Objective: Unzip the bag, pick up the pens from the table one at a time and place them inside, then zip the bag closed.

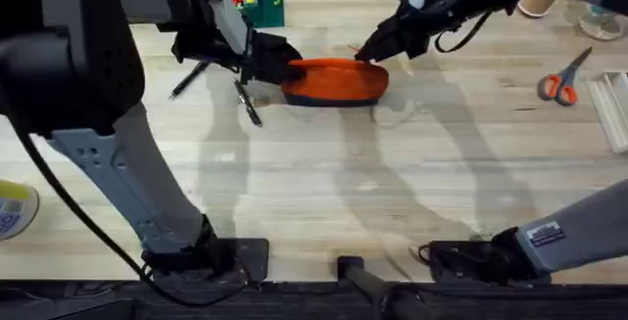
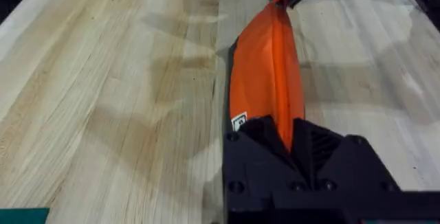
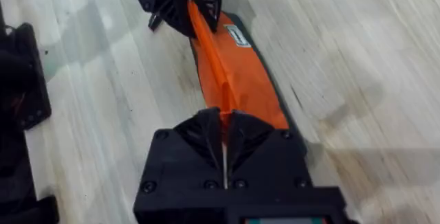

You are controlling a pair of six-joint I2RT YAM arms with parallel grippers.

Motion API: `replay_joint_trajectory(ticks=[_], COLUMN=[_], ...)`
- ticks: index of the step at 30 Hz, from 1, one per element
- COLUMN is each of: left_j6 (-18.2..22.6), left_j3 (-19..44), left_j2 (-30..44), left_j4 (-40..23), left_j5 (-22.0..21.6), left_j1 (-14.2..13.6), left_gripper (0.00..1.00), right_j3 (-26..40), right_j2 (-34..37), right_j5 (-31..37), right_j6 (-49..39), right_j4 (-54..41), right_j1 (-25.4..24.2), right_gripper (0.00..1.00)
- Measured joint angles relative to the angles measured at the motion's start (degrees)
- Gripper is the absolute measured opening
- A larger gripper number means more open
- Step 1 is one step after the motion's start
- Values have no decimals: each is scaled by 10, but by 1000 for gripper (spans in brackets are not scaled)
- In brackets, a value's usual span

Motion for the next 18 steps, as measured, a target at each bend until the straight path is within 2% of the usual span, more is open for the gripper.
replay_joint_trajectory(ticks=[18], left_j6=[0], left_j3=[0], left_j2=[0], left_j4=[0], left_j5=[0], left_j1=[0], left_gripper=[41], right_j3=[1], right_j2=[0], right_j5=[12], right_j6=[20], right_j4=[39], right_j1=[49], right_gripper=[31])
